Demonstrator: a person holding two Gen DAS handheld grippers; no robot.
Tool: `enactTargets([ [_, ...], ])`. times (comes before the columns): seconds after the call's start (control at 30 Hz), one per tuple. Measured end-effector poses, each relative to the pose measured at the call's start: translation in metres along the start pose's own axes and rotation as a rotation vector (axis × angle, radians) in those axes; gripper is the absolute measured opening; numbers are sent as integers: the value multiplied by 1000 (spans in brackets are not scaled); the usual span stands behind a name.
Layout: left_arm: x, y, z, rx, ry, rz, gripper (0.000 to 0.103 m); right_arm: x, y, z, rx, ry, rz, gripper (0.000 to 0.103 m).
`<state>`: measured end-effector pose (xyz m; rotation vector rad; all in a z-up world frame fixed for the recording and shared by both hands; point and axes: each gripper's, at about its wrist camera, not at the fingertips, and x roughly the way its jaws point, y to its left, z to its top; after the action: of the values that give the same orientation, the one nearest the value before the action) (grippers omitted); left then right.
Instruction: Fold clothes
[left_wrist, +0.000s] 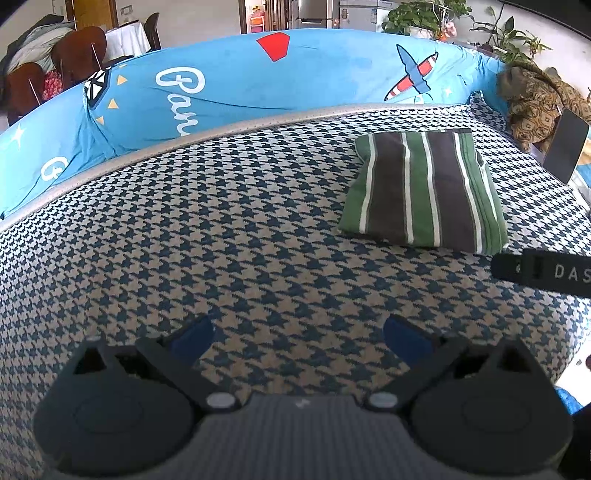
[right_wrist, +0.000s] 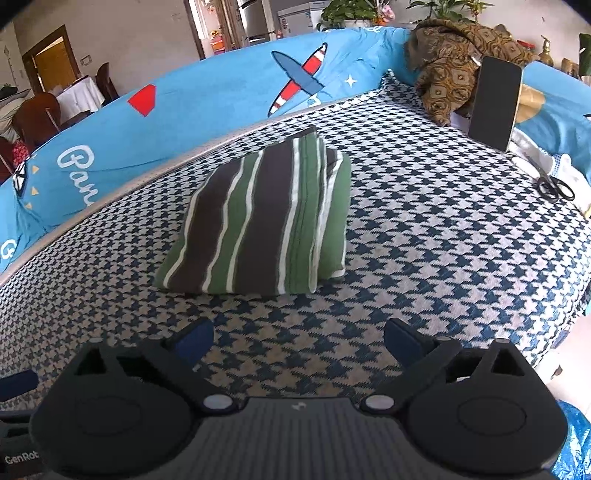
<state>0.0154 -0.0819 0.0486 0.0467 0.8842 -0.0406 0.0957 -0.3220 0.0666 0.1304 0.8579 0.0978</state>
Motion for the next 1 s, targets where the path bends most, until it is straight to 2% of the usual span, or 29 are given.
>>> enactTargets([
  [0.17, -8, 4, -7, 10, 0, -7, 103, -3, 6, -7, -12, 7, 10, 101],
  [0.43, -19, 13, -14, -30, 8, -30, 103, -10, 13, -15, -23, -23, 19, 101],
  [0.83, -38, 20, -24, -29, 1, 4, 103, -15, 18, -22, 8, -6, 30, 102],
  [1.0, -44, 19, -21, -28, -31, -3, 103, -15, 18, -25, 21, 2, 11, 102],
])
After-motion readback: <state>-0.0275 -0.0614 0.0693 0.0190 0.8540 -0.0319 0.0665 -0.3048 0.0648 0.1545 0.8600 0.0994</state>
